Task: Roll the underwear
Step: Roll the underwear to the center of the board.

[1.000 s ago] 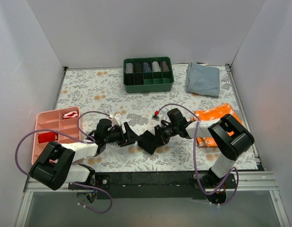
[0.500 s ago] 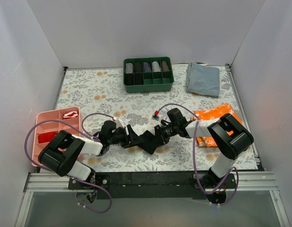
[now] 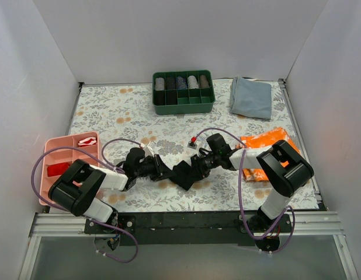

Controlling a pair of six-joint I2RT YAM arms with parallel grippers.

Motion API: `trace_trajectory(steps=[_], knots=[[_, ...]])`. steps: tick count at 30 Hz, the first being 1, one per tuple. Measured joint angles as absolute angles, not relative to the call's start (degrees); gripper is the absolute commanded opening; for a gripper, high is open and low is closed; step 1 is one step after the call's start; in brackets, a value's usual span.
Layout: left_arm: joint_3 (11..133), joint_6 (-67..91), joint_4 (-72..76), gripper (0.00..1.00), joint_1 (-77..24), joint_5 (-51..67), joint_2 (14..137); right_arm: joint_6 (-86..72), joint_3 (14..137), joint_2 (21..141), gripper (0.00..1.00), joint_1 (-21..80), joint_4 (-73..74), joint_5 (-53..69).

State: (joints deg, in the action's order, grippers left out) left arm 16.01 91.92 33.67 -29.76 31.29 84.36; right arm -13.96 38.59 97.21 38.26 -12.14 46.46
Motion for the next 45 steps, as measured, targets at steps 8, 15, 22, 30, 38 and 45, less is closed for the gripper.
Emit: trace_trajectory(steps=[8, 15, 22, 30, 38, 45], knots=[[19.18, 91.09, 30.28, 0.03, -31.03, 30.79, 85.80, -10.46, 37.34, 90.59, 0.63, 38.41, -6.85, 43.31], [21.93, 90.04, 25.87, 0.03, -32.18, 29.82, 85.80, -8.56, 34.81, 74.17, 0.66, 38.57, 1.85, 31.73], [25.02, 89.78, 19.99, 0.03, -32.75, 28.99, 85.80, -7.57, 34.76, 62.43, 0.68, 44.69, 6.13, 15.16], [28.21, 89.80, 13.89, 0.04, -32.75, 28.34, 86.02, -5.19, 36.71, 68.25, 0.69, 56.93, 7.84, 1.54], [29.10, 89.82, 11.57, 0.05, -32.75, 28.01, 86.06, -2.48, 40.49, 74.06, 0.69, 61.32, 7.73, -3.60], [30.24, 89.78, 10.31, 0.05, -32.77, 28.05, 86.89, -1.19, 42.70, 77.78, 0.70, 62.59, 7.46, -4.99]])
